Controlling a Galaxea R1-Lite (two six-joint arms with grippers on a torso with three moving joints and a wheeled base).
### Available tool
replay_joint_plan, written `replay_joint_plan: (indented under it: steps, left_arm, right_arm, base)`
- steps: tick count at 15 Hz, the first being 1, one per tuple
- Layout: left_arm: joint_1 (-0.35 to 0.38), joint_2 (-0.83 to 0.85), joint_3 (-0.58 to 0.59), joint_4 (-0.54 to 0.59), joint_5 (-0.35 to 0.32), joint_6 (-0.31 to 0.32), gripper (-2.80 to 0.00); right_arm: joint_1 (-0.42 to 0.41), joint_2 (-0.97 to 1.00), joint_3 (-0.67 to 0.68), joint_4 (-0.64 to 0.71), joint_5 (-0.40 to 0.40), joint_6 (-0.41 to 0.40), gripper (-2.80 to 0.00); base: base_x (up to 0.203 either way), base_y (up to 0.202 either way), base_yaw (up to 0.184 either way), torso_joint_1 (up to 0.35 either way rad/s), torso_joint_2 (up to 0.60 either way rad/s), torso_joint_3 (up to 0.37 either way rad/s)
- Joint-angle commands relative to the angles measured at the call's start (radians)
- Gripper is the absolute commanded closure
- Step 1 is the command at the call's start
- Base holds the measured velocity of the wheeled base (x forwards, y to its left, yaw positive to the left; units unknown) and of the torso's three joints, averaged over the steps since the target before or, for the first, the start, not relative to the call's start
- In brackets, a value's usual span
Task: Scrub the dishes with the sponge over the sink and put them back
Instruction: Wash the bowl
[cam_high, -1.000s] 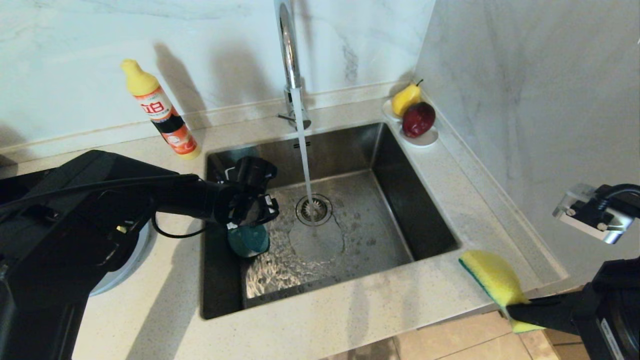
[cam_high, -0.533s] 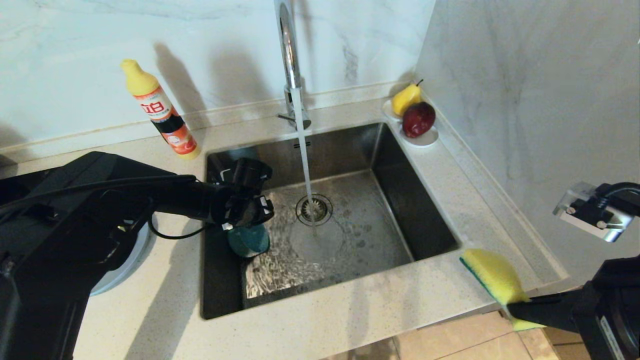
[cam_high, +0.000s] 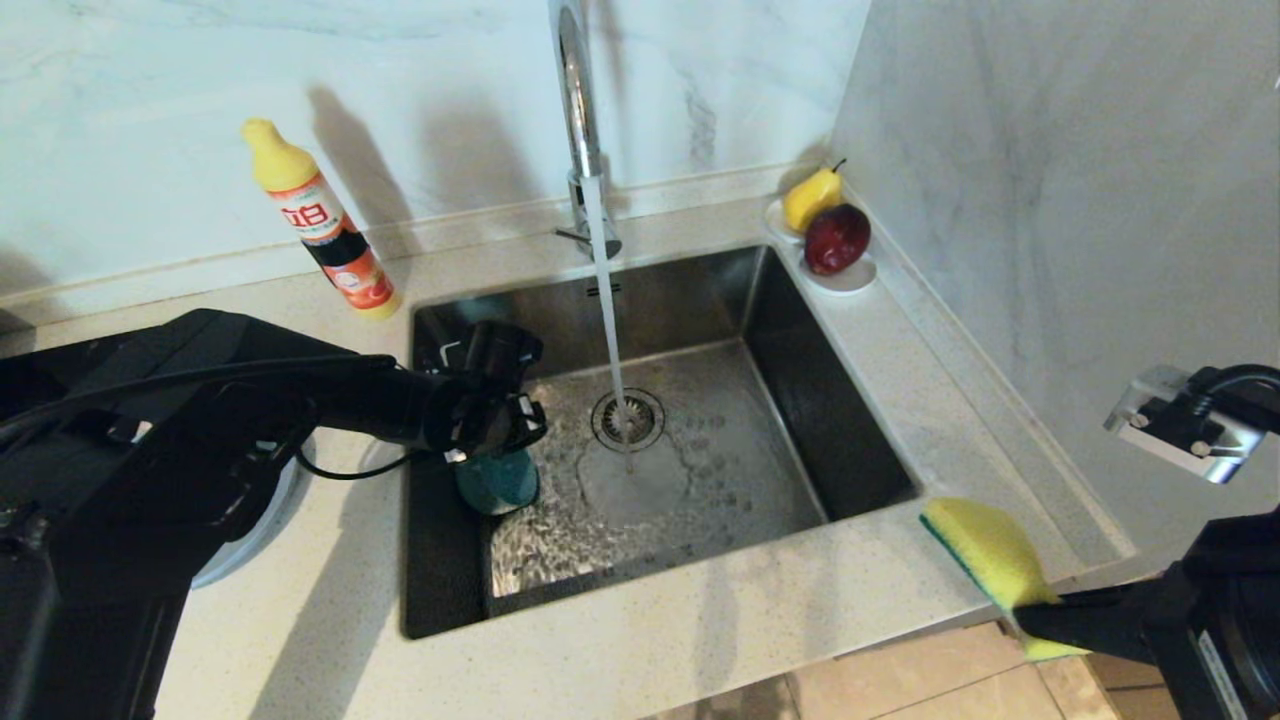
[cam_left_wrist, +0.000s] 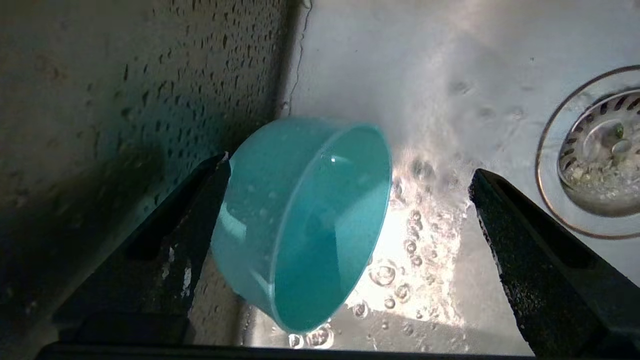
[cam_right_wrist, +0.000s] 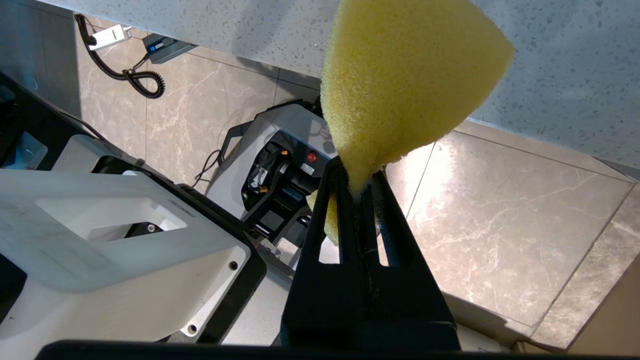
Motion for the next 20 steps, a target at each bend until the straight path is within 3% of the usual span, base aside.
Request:
replay_joint_plan:
  steps: [1,20]
  left_arm:
    - [0.001,0.008,0.000,-0.002,0.003,-0.003,-2.80]
    - [0.000,0.071,-0.021,-0.003,0.003,-0.002,-2.80]
  right_arm:
    - [0.000,0.002,-0.002,0.003,-0.001,0.001,0.00]
    - [-0.015,-0.001,0.000,-0.026,0.007,0.000,0.00]
  base:
    - [0.000,0.000,0.000,0.000,0.00,0.000]
    - [0.000,0.000,0.000,0.000,0.00,0.000]
